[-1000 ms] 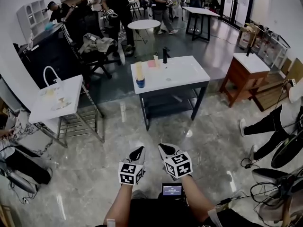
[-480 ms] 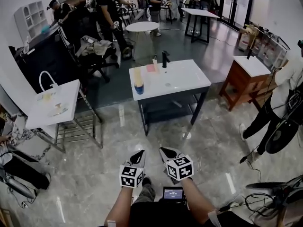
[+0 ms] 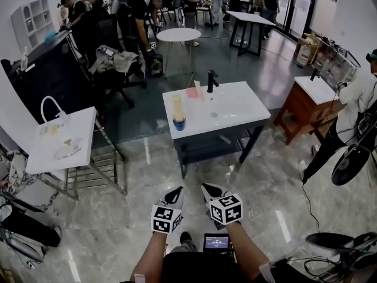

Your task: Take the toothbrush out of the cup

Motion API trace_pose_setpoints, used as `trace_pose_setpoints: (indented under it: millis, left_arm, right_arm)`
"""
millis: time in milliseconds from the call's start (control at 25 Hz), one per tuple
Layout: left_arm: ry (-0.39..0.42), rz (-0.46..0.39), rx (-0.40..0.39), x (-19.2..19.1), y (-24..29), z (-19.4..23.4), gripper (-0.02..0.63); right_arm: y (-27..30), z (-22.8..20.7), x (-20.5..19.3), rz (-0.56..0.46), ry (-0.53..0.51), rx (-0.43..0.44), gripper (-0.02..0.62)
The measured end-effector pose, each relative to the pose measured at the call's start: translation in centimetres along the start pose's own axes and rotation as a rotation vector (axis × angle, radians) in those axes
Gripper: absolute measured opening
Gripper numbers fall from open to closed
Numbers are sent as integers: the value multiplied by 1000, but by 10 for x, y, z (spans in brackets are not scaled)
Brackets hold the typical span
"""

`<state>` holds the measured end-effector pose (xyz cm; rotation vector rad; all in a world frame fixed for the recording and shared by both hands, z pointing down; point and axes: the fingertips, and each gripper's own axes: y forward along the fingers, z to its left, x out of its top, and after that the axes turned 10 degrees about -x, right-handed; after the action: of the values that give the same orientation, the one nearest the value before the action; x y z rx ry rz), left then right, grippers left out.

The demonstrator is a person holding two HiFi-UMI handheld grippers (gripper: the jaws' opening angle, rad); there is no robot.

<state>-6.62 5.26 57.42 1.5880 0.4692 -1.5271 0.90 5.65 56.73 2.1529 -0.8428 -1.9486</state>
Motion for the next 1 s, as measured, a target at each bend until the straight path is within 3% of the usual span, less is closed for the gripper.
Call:
trace_pose_setpoints:
  millis: [280, 760, 1000]
  left_arm:
    - [-19, -2, -32, 4, 19, 52, 9]
    - [-52, 39, -74, -4, 54, 82, 9]
    - [-50, 51, -49, 1, 85, 106, 9]
  right_arm:
    - [45, 3, 21, 14, -18, -31, 9]
    - [89, -14, 23, 50, 4, -48, 9]
    - [125, -36, 40, 44, -1, -18, 9]
